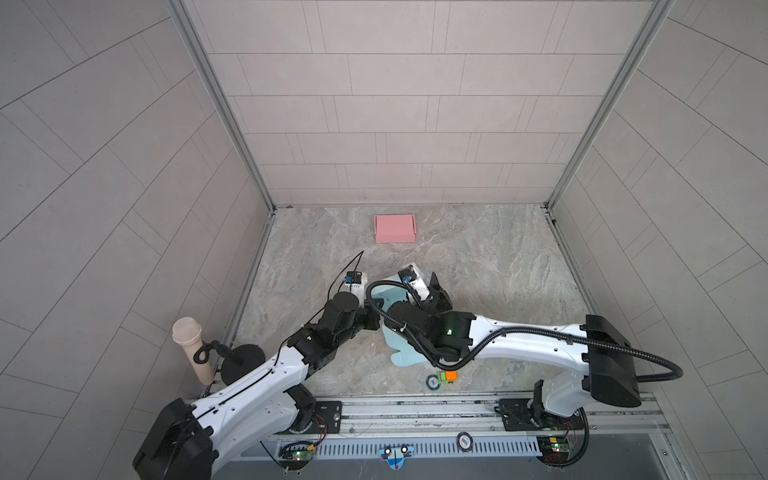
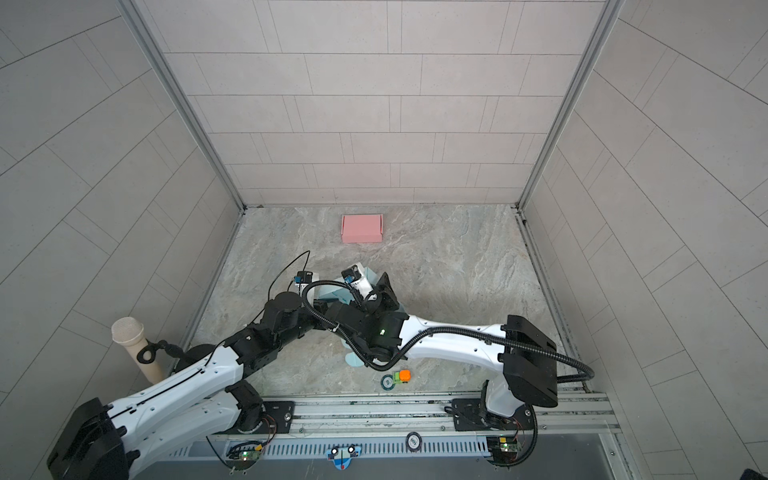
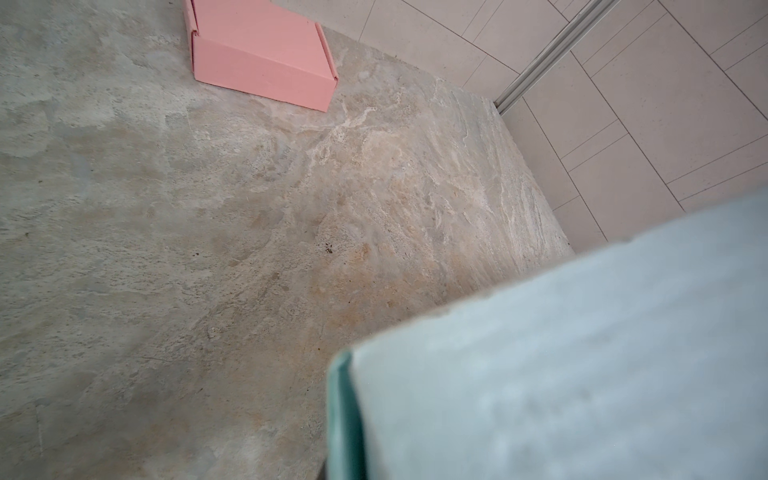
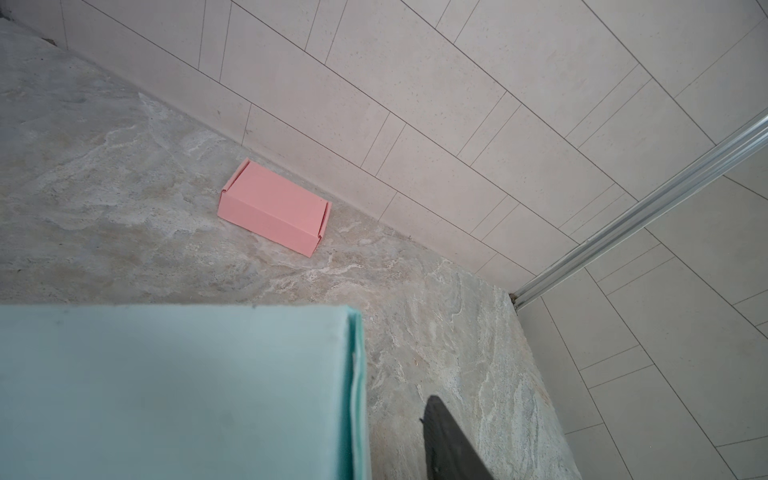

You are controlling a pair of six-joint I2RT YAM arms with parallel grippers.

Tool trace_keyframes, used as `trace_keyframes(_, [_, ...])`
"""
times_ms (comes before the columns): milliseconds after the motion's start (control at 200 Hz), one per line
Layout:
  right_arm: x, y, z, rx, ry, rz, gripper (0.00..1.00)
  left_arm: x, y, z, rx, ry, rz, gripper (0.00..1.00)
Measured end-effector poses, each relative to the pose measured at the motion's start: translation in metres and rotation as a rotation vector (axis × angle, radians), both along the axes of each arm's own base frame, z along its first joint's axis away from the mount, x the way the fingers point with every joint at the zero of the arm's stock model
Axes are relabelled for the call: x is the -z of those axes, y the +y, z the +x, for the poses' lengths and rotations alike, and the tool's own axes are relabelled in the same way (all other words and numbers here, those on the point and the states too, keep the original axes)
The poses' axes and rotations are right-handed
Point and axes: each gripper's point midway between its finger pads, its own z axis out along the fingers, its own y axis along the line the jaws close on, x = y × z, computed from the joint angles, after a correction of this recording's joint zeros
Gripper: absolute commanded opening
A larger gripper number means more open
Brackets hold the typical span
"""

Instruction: Fold the paper box

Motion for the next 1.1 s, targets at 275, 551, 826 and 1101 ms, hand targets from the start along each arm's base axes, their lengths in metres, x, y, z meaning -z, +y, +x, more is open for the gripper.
trace_keyframes(275, [-0.004,-0.005,-0.019,-0.075,0.039,0.099,0.66,0.008,-0.004,-0.001,0.021,0.011,0.026,0.11])
trace_keyframes(551, [-0.009,0.004,-0.054,-0.226,0.107,0.183,0.71,0.023,-0.005,0.002,0.044,0.009,0.101,0.12])
trace_keyframes(826, [-0.054,-0.016,-0.067,-0.403,0.128,0.429,0.78,0.044,-0.010,0.010,0.117,-0.054,0.223,0.15])
trace_keyframes(1101, [-0.010,-0.036,-0.022,-0.355,0.262,0.497,0.78,0.086,-0.014,0.014,0.183,-0.018,0.351,0.14])
